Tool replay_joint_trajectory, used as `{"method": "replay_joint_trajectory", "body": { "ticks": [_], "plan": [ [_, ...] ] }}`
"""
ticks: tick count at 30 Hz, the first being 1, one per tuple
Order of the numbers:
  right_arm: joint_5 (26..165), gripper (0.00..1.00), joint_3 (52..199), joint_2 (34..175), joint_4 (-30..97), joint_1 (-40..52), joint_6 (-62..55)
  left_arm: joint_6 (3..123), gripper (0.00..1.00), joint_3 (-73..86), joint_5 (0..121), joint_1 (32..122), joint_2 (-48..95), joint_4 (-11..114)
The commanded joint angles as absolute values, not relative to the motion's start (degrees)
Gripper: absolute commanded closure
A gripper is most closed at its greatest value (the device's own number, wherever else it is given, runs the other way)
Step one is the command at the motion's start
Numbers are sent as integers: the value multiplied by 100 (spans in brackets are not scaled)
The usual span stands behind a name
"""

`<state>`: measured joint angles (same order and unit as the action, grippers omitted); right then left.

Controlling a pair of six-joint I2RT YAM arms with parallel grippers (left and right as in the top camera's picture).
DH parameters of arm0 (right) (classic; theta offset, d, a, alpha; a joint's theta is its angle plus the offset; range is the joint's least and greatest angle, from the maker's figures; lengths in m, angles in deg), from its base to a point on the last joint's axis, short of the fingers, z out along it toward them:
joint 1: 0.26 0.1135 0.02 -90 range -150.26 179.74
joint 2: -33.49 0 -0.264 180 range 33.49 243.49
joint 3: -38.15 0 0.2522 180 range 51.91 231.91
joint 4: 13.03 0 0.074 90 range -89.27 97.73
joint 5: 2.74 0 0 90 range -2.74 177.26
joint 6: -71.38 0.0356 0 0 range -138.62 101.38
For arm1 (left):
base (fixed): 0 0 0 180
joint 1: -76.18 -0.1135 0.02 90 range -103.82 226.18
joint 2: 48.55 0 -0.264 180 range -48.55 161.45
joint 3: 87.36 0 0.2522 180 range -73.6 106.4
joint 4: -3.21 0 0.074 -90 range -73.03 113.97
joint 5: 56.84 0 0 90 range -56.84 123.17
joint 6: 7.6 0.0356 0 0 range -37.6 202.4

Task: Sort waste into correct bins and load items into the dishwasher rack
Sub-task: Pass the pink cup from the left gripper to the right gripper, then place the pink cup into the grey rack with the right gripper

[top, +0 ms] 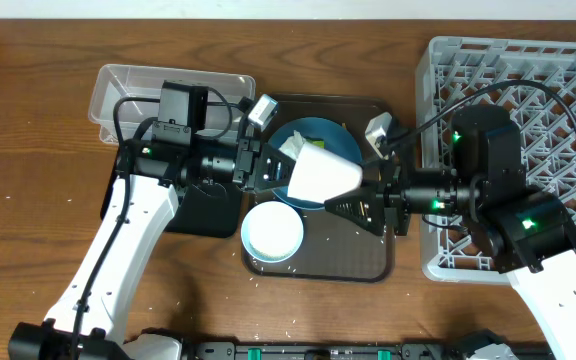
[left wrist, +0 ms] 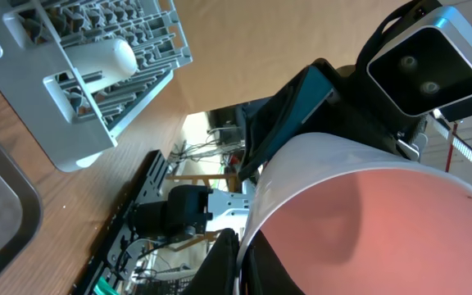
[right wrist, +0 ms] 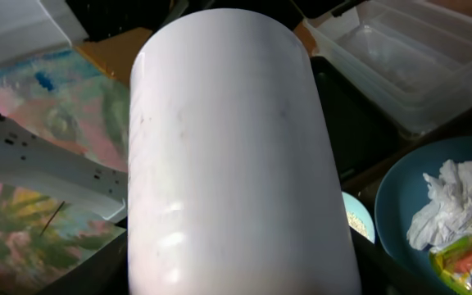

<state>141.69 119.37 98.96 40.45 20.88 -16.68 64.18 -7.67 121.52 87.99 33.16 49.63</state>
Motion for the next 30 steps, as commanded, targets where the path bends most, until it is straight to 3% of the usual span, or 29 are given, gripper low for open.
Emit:
{"method": "replay_joint_trajectory", "body": {
  "ticks": [1,2,4,5,7,11,16,22,30],
  "plan": [
    [14125,49,12005,9894,3971,2176,-1675,6403,91,-737,12327,8841,3305,4943],
    [14125,51,12005,9885,3973,2176,-1675,6403,85,-737,12327,8841,3305,4943],
    [14099,54,12005,9850,3995,2138,-1672,6403,58,-737,12327,8841,3305,4943],
    [14104,55,12005,9819,4004,2079,-1631,6403,52,-737,12327,8841,3305,4943],
    [14097,56,12007,9734,3999,1881,-1447,6405,43,-737,12327,8841,3305,4941],
    [13483,56,12007,9452,4338,1284,-1019,6410,34,-737,12288,8834,3305,4919],
    [11774,55,12007,9061,5555,405,-604,6412,33,-737,12200,8834,3305,4915],
    [8685,52,12005,9035,7175,-738,301,6412,32,-737,12082,8837,3305,4919],
    [8325,52,12005,9979,7208,-2202,148,6412,32,-737,11945,8837,3305,4917]
  ]
}}
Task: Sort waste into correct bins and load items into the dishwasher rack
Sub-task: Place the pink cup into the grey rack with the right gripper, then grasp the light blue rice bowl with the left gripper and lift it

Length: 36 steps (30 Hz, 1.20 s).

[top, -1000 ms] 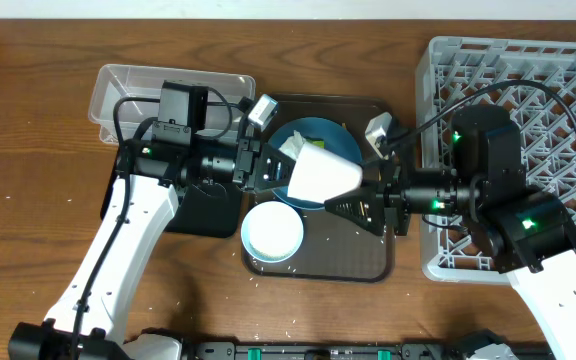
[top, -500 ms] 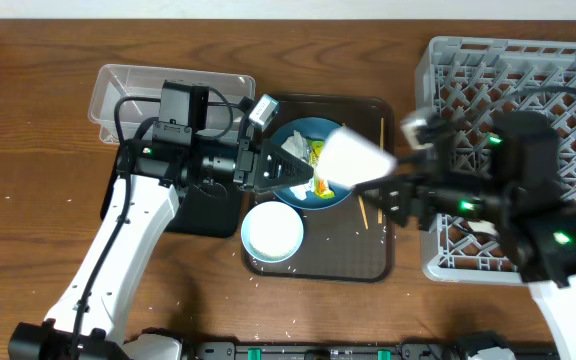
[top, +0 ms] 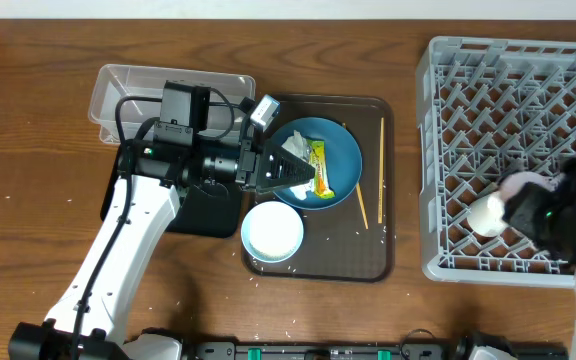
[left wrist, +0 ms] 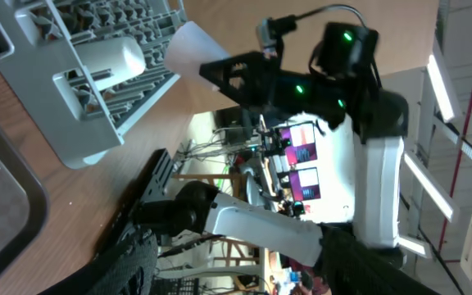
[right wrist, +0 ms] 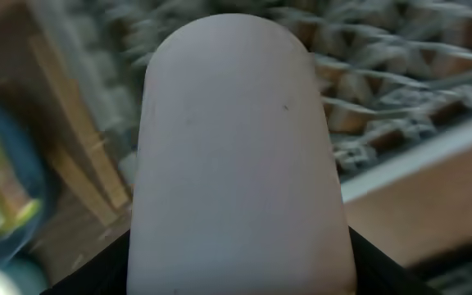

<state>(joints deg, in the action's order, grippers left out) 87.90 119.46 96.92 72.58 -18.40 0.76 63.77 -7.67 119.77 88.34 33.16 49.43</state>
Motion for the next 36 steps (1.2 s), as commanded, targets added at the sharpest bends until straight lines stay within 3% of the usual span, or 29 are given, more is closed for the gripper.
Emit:
{"method": "replay_joint_trajectory", "body": {
  "ticks": [1,14,15,18,21,31,36],
  "plan": [
    [8322,53,12005,10136,7182,-2347,148,6412,32,-737,11945,8837,3305,4917],
    [8897,50,12005,11631,6539,-3175,209,6412,32,-737,11903,8837,3305,4922],
    [9052,46,12007,11710,6546,-3273,201,6412,32,-737,11901,8837,3305,4919],
    [9219,18,12007,11786,6570,-3501,192,6412,32,-737,11901,8837,3305,4919],
    [9619,3,12099,11756,6683,-3697,190,6412,33,-737,11870,8837,3305,4922],
    [11396,8,12333,10761,7151,-3466,-894,6436,34,-737,10981,8843,3299,5040],
    [12056,9,12333,9784,7287,-3042,-1358,6670,38,-737,8622,9059,3296,6124]
  ]
}}
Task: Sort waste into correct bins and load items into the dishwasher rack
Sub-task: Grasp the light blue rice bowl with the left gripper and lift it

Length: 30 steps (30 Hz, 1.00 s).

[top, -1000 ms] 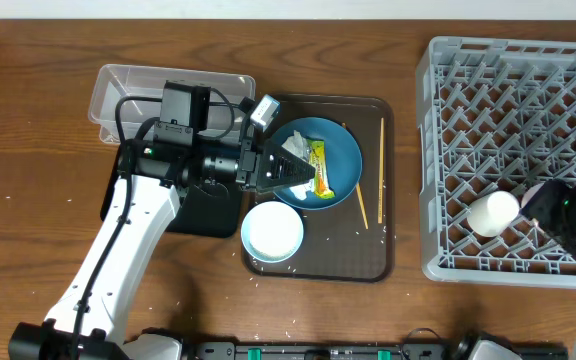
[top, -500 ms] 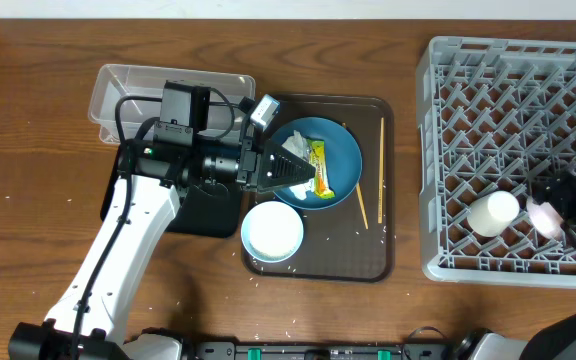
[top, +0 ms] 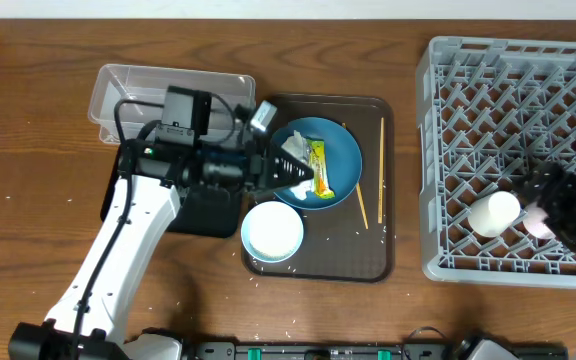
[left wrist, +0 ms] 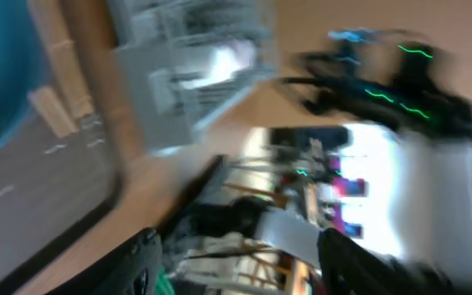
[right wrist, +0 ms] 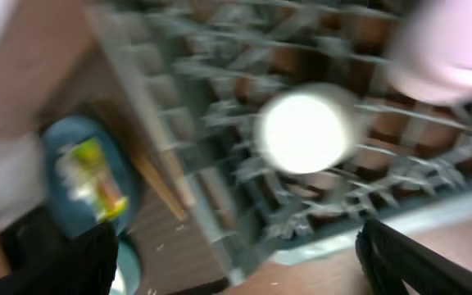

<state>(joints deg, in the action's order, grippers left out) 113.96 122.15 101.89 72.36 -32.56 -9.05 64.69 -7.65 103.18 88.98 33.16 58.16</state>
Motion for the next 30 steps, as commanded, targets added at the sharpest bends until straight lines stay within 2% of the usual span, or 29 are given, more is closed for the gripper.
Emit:
{"method": "replay_joint_trajectory", "body": {
  "ticks": [1,7,8,11,18,23,27,28,30],
  "plan": [
    [12045,9,12333,9526,7326,-2876,-1362,6668,39,-737,7573,9263,3299,6465],
    [11929,14,12331,8899,7374,-2274,-1334,6193,41,-946,4284,10828,3327,6878],
    [11837,19,12331,8851,7374,-2213,-1255,6073,41,-1014,3857,11099,3362,6869],
    [11747,20,12331,8818,7389,-2161,-1115,5706,41,-1206,2950,11796,3611,6740],
    [11747,20,12331,8827,7472,-2161,-1115,5538,51,-1322,2776,12220,4547,6078],
    [11747,19,12331,8853,7468,-2161,-1115,5420,75,-1322,3272,12240,4925,5754],
    [11747,19,12331,8875,7464,-2161,-1091,5422,81,-1322,3272,12240,4992,5687],
    [11747,19,12331,8890,7448,-2161,-1091,5422,86,-1325,3269,12240,4997,5665],
    [11750,19,12331,8912,7422,-2161,-1063,5424,87,-1329,3256,12257,5008,5617]
  ]
}}
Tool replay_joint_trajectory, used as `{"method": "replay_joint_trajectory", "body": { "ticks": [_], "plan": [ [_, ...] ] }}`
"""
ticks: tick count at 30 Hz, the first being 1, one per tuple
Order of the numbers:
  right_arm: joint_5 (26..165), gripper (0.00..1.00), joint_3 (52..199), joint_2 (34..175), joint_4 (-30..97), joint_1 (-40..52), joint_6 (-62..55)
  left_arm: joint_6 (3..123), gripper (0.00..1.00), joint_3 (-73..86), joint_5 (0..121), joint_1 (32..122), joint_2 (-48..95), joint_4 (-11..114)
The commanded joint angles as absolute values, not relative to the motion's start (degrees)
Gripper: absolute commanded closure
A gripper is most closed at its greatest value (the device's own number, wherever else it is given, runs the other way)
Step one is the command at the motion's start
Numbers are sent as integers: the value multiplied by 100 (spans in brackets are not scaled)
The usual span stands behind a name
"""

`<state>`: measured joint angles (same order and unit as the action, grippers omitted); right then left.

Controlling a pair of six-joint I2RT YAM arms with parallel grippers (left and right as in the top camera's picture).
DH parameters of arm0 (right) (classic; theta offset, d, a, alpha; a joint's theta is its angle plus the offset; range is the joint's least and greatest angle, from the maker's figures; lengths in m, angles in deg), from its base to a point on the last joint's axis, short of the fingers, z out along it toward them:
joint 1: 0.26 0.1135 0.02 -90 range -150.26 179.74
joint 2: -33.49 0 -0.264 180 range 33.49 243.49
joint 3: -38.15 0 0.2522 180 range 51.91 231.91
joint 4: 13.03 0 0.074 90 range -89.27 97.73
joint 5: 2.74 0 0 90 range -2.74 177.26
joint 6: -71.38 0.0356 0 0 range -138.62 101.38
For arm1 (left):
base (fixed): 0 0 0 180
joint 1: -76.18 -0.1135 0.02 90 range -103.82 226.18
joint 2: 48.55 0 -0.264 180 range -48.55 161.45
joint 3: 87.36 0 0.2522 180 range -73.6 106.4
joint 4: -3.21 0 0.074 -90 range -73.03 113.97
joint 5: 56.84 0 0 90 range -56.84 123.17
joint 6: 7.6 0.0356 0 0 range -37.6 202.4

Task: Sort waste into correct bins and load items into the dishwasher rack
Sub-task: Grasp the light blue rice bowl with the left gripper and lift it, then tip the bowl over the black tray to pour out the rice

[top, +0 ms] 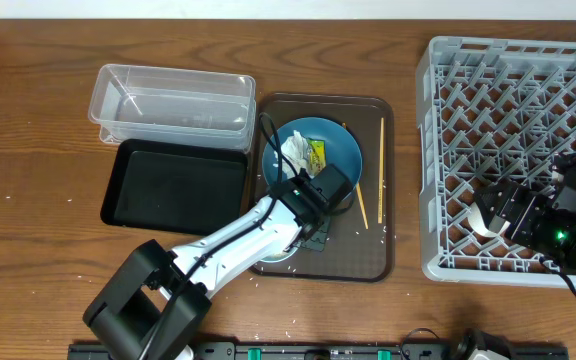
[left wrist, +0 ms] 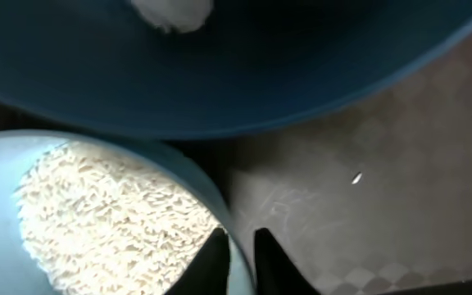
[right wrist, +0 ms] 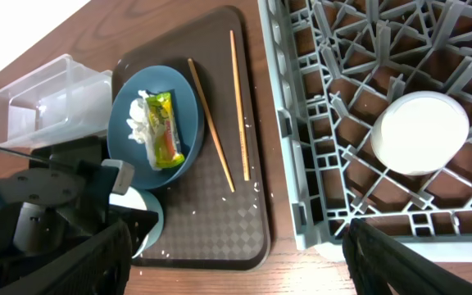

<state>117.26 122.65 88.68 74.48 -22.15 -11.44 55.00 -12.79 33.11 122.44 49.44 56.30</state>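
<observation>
A light blue bowl [left wrist: 80, 213] of rice sits at the front of the brown tray [top: 368, 250]. My left gripper [left wrist: 242, 238] is down on it, shut with one finger on each side of the bowl's rim. Just behind is the blue plate [top: 333, 165] holding a crumpled tissue [top: 294, 150] and a yellow-green wrapper [top: 315, 155]. Two chopsticks [top: 381, 155] lie on the tray's right part. A white cup [right wrist: 420, 131] stands mouth down in the grey dishwasher rack [top: 508, 70]. My right gripper [right wrist: 236, 238] hangs open above the rack's front left, holding nothing.
A clear plastic bin [top: 173, 95] stands at the back left, and a black bin [top: 173, 185] lies in front of it, both beside the tray. The left arm lies across the tray's front left corner. Rice grains speckle the tray.
My left gripper was open in the air above the plate; now it is down at the tray's front, shut on the bowl's rim. The right gripper stays open over the rack.
Both grippers met at the white cup above the tray. Then my right gripper had the cup over the rack while the left stayed open by the plate. Then the cup stood in the rack with the right gripper off it. Now the left holds the bowl's rim.
</observation>
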Motion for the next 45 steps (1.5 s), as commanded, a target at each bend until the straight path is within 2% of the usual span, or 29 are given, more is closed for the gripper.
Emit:
{"method": "replay_joint_trajectory", "body": {
  "ticks": [1,4,7,12,15,22,25,28,33,40,45],
  "plan": [
    [11750,18,12331,8925,7418,-2161,-1023,5424,88,-1333,3252,12259,5016,5606],
    [11750,18,12331,8927,7400,-2161,-940,5424,88,-1340,3254,12268,5051,5586],
    [11750,18,12331,8925,7370,-2161,-927,5420,83,-1340,3256,12294,5126,5582],
    [11750,17,12331,8925,7361,-2161,-923,5422,83,-1340,3254,12390,5224,5562],
    [11750,16,12331,8925,7359,-2161,-923,5420,93,-1331,3309,12393,5200,5590],
    [11747,15,12331,8925,7352,-2161,-925,5428,94,-697,3508,12362,4713,6653],
    [11747,14,12331,8925,7348,-2161,-923,5765,94,-354,3951,12174,4184,6981],
    [11747,14,12331,8927,7322,-2161,-923,5951,94,-271,4399,11746,3574,6963],
    [11747,14,12331,8925,7313,-2161,-923,6558,94,-275,5685,10367,3019,6972],
    [11747,14,12331,8927,7289,-2161,-923,7843,94,-455,8679,8056,3347,6987],
    [11747,14,12331,8921,7269,-2161,-923,8775,94,-586,10565,7003,4059,7206]
  ]
}}
